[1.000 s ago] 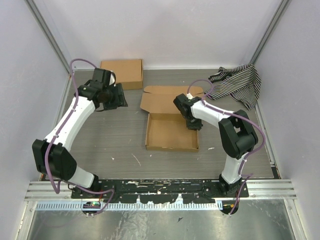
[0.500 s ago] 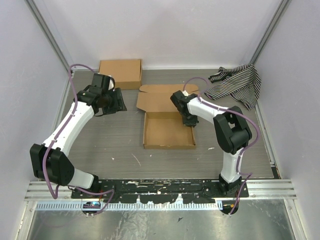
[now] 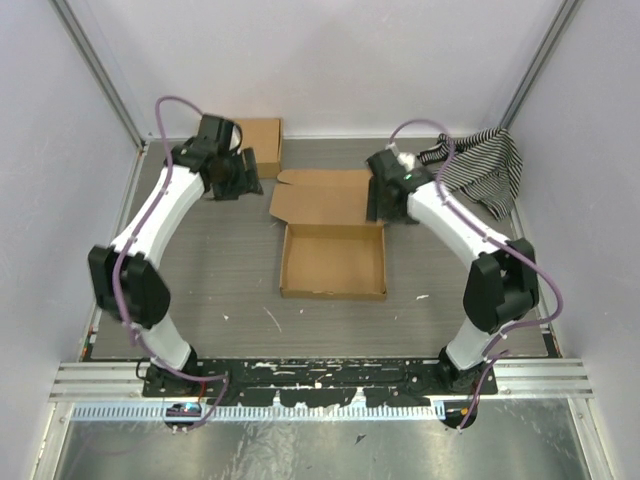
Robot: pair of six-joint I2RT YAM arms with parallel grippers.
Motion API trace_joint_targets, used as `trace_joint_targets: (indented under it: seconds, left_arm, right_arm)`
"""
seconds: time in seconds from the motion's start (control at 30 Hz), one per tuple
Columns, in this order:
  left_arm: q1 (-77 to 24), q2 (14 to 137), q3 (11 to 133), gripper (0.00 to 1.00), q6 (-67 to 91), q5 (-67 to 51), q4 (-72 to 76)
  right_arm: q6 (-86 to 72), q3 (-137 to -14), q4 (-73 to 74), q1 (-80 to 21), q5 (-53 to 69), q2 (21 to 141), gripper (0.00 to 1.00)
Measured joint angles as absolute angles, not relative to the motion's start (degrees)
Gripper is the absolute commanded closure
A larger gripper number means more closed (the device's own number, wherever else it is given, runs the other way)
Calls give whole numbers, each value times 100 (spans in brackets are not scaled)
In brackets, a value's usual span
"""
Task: Fold the paper box
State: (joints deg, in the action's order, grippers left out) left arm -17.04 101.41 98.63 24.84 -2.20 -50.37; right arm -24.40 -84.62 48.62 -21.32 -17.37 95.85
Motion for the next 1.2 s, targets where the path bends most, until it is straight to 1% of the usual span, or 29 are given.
trace_joint_targets:
  seconds: [0.2,0.3,0.4,0.53,0.8,0.9,1.03,1.2]
  left_arm:
    - [-1693,11640,11367,30,2425,-419,-5310]
    - [-1680,12147,11568,30,2412,-613,-5406]
    - [-1629,12490,11572,30,2418,-829,-5513]
    - [-1514,12610,11502,30,2449,-1041,-5524]
    - [-1435,12807,11570,32,2556,-1400,-5505]
    - [-1457,13017,11581,33,2604,-1498,-5487]
    - [-1516,13279,11640,37,2670,-1566,-5494]
    - [-1673,13358,11810,49,2731,-1573,-5494]
  right_arm:
    - [-2080,-9083,4458,-753,-412,9946,27]
    - [-1931,-9264,4362,-427,261,10460,29]
    - [-1778,-9376,4303,-379,923,11056,31]
    - [-1671,-9397,4305,-423,1426,11550,33]
    - [-1636,-9426,4283,-460,1804,11679,38]
    - [-1627,-9426,4283,-460,1870,11679,44]
    - [-1608,-9426,4285,-454,1966,11679,61]
    - [-1599,-9424,4298,-454,2001,11679,78]
